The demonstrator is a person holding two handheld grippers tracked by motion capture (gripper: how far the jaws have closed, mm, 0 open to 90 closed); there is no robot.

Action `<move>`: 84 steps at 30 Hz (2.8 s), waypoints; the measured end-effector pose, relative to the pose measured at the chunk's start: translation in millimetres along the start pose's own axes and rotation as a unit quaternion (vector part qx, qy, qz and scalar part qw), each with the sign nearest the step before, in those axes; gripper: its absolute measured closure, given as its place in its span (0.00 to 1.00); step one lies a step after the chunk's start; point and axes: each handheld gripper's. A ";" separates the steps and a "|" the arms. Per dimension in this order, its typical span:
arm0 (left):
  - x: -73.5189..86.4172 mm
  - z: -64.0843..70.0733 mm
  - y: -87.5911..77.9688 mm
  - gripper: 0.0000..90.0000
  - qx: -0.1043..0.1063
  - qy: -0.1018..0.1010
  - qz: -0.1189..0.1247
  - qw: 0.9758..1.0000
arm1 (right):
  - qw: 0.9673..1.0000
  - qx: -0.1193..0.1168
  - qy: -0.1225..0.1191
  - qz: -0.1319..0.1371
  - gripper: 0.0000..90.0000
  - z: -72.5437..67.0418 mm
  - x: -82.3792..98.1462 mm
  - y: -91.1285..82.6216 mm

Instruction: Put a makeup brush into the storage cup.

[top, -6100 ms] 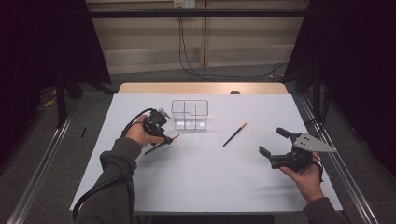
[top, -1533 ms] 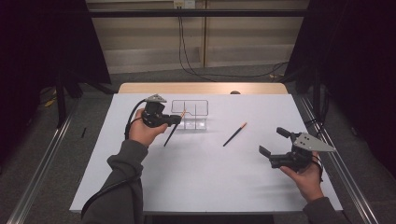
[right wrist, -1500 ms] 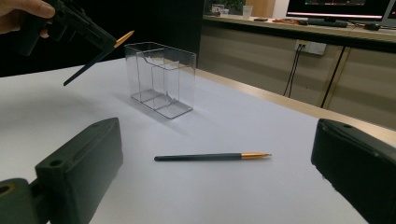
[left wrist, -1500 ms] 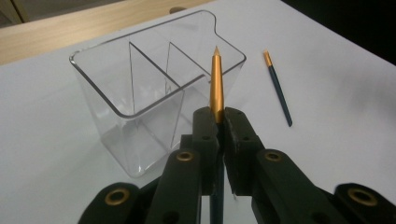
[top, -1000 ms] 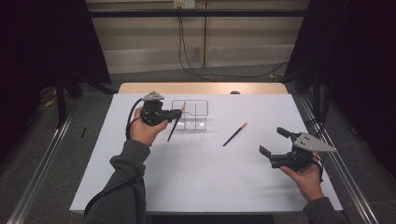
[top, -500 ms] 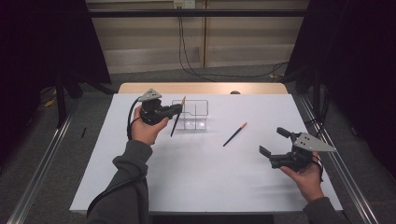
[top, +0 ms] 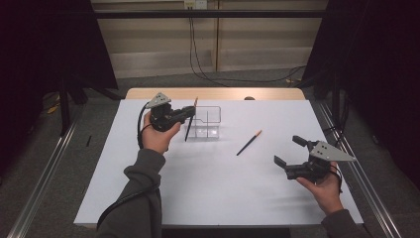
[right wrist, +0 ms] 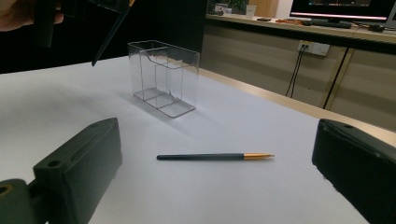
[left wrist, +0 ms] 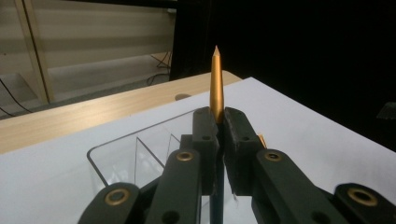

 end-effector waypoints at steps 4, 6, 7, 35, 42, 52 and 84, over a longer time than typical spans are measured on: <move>-1.5 1.7 0.9 0.93 -0.007 -0.004 0.012 1.000 | 1.000 -0.003 0.001 0.001 0.01 0.5 0.4 0.0; -2.0 2.2 1.2 0.93 -0.006 -0.004 0.015 1.000 | 1.000 -0.001 0.004 0.001 0.01 0.4 0.5 -0.1; -2.3 2.5 1.4 0.93 -0.006 -0.004 0.017 1.000 | 1.000 0.000 0.006 -0.001 0.01 0.5 0.5 -0.2; -16.6 2.7 2.6 0.93 -0.013 0.005 0.042 0.999 | 1.000 -0.013 0.021 -0.007 0.00 3.1 1.8 -1.8; -21.6 4.3 6.5 0.93 -0.011 0.010 0.048 0.999 | 1.000 -0.014 0.020 -0.005 0.00 3.5 1.9 -2.2; -22.3 4.9 12.0 0.93 -0.013 0.006 0.058 0.998 | 1.000 -0.019 0.019 -0.004 0.00 3.9 2.2 -2.5; -33.1 6.1 32.2 0.93 -0.017 0.001 0.076 0.997 | 0.999 -0.018 0.027 0.000 0.00 4.0 2.4 -2.9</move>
Point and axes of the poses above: each handheld gripper's, and its own axes: y roughly forward along the jaws, x roughly out of its underside, z roughly to its right, and after that the axes turned 4 degrees about -z, right-handed
